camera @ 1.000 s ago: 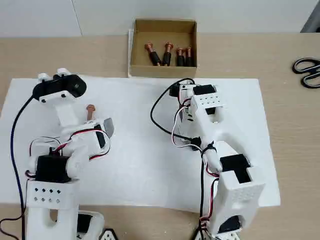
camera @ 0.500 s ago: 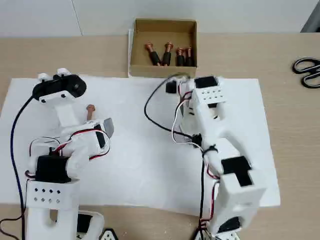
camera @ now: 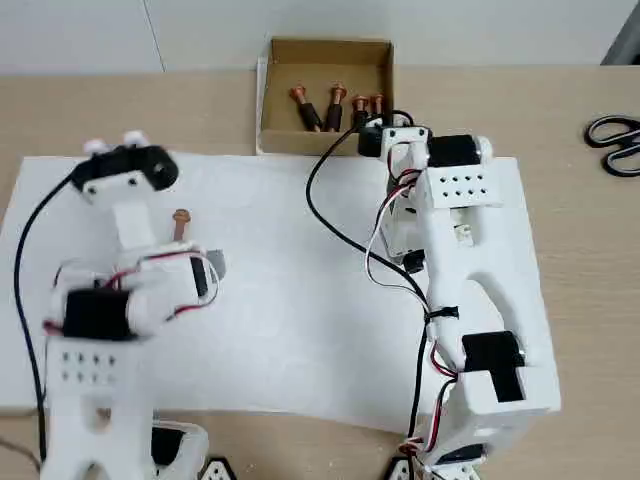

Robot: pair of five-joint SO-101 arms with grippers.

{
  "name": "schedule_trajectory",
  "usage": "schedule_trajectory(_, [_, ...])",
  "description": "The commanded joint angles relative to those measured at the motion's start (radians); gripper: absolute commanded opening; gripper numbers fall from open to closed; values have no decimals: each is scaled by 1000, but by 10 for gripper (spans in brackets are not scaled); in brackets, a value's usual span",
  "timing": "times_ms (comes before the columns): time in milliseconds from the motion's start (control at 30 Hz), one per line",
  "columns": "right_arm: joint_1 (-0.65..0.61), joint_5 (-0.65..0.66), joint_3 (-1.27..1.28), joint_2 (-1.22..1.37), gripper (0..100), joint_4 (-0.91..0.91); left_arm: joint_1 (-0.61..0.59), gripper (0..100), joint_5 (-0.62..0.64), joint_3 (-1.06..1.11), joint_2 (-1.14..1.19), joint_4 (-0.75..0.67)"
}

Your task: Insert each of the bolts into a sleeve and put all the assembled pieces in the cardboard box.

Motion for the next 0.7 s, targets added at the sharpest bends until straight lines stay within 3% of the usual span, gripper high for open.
schedule_trajectory(0, [5, 12, -48, -67, 4, 16, -3, 174, -57, -200, 195, 66])
schedule_trajectory(367, [10, 12, -41, -67, 4, 18, -189, 174, -316, -559, 778, 28])
schedule_trajectory(667, [5, 12, -41, -59, 4, 7, -219, 173, -322, -728, 1076, -9])
